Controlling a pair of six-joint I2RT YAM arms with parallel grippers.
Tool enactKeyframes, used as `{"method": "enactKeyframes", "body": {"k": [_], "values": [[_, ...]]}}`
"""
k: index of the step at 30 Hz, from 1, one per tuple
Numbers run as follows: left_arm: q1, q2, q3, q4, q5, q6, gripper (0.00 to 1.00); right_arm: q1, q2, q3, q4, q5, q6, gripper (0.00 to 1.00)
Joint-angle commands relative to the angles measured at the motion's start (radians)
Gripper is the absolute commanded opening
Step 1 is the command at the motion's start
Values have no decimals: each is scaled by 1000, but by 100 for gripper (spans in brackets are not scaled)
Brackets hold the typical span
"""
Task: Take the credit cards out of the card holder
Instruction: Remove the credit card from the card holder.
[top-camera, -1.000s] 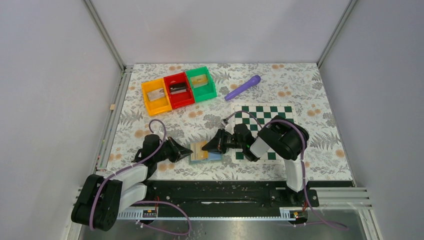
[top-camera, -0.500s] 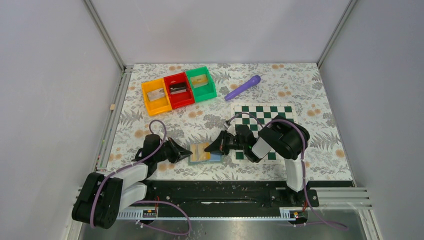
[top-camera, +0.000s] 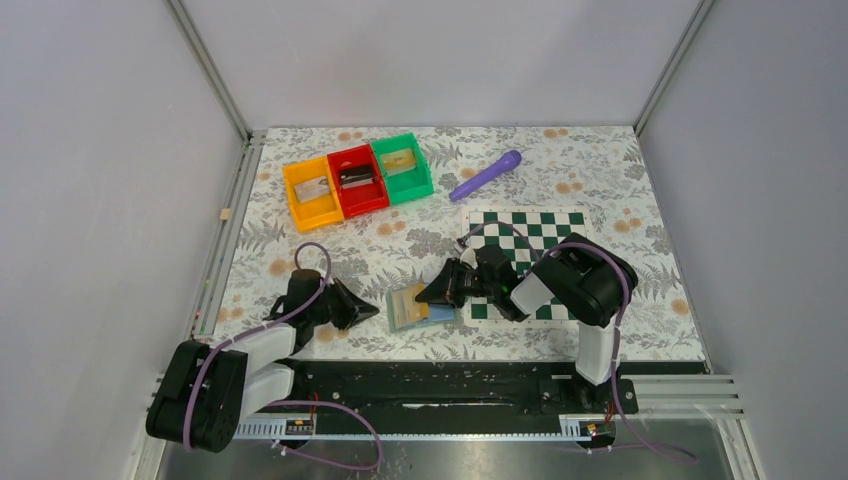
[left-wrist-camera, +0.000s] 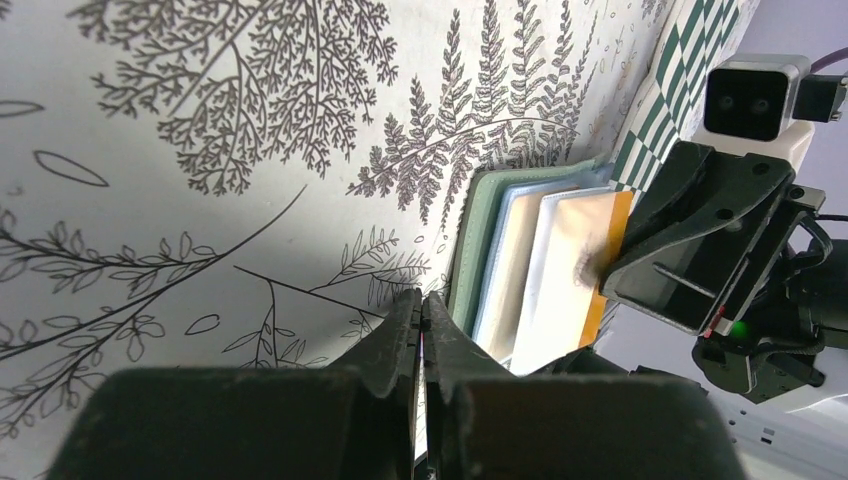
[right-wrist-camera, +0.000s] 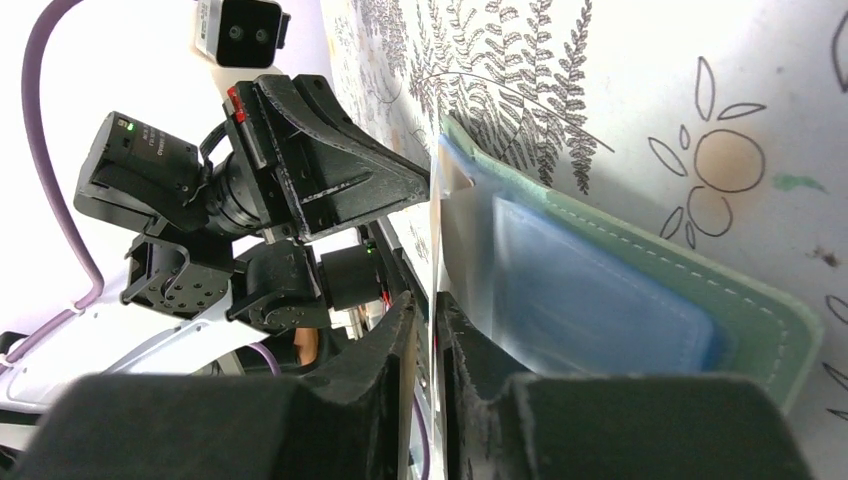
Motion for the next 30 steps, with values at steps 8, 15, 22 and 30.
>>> {"method": "enactKeyframes", "body": {"k": [8, 15, 22, 30], "values": [[2, -82, 26, 41, 62, 44, 10, -4, -34, 1, 18, -4, -7, 0], [-15, -221, -3, 97, 100, 17, 39, -2, -14, -1, 121, 19, 82, 0], [-26, -160, -59, 301, 139, -52, 46, 6, 24, 0, 237, 17, 151, 0], [-33, -124, -66, 351, 134, -82, 46, 7, 15, 0, 212, 28, 134, 0]]}}
